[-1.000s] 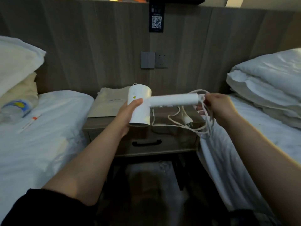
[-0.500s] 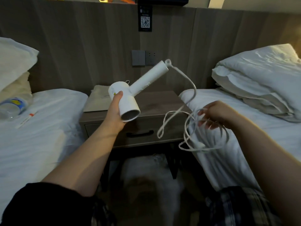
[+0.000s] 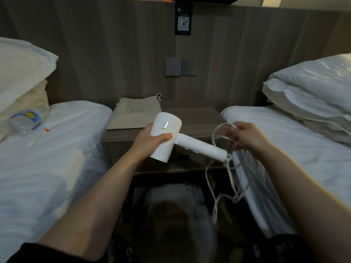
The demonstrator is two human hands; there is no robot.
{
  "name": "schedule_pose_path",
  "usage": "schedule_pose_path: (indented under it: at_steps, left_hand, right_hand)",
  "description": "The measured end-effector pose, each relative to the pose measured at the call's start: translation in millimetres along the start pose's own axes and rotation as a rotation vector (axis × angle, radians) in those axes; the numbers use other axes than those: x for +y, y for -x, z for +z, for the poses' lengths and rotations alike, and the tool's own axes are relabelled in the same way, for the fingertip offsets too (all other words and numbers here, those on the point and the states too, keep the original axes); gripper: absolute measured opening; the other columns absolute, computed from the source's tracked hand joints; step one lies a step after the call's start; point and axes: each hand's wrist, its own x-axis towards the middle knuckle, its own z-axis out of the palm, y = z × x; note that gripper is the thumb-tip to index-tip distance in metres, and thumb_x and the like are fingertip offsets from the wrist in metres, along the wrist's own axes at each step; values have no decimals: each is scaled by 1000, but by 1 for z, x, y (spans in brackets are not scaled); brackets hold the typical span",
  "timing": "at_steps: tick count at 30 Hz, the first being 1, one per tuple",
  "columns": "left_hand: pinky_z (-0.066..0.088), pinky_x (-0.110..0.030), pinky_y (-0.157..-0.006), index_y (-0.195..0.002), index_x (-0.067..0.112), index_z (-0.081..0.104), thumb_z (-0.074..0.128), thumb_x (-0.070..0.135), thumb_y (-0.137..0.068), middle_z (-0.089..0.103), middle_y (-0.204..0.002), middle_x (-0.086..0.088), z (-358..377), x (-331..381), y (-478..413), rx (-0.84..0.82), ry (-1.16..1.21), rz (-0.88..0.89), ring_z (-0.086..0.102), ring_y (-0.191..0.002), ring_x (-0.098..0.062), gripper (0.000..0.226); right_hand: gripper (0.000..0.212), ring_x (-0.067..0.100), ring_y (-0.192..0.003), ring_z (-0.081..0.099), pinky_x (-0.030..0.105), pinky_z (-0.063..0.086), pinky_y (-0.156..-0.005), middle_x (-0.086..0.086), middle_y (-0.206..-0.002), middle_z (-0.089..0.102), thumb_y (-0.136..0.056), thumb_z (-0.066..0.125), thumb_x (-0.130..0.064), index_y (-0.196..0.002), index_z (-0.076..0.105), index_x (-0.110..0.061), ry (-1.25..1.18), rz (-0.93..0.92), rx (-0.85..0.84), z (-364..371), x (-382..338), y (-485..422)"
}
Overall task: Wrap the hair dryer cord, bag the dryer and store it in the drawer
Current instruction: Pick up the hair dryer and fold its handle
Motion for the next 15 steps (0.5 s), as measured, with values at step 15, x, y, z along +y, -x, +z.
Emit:
schedule_pose_path:
  at_steps: [15]
  left_hand:
    - [48, -29, -66, -121, 24, 55, 71, 27, -78, 62, -106, 2, 13, -54, -19, -36, 190, -158, 61, -91, -16, 46]
  right_hand:
    - [43, 12, -59, 62, 27, 47, -64, 3, -73, 74, -90, 44, -53, -93, 67, -16, 398, -122, -656, 69, 23, -21]
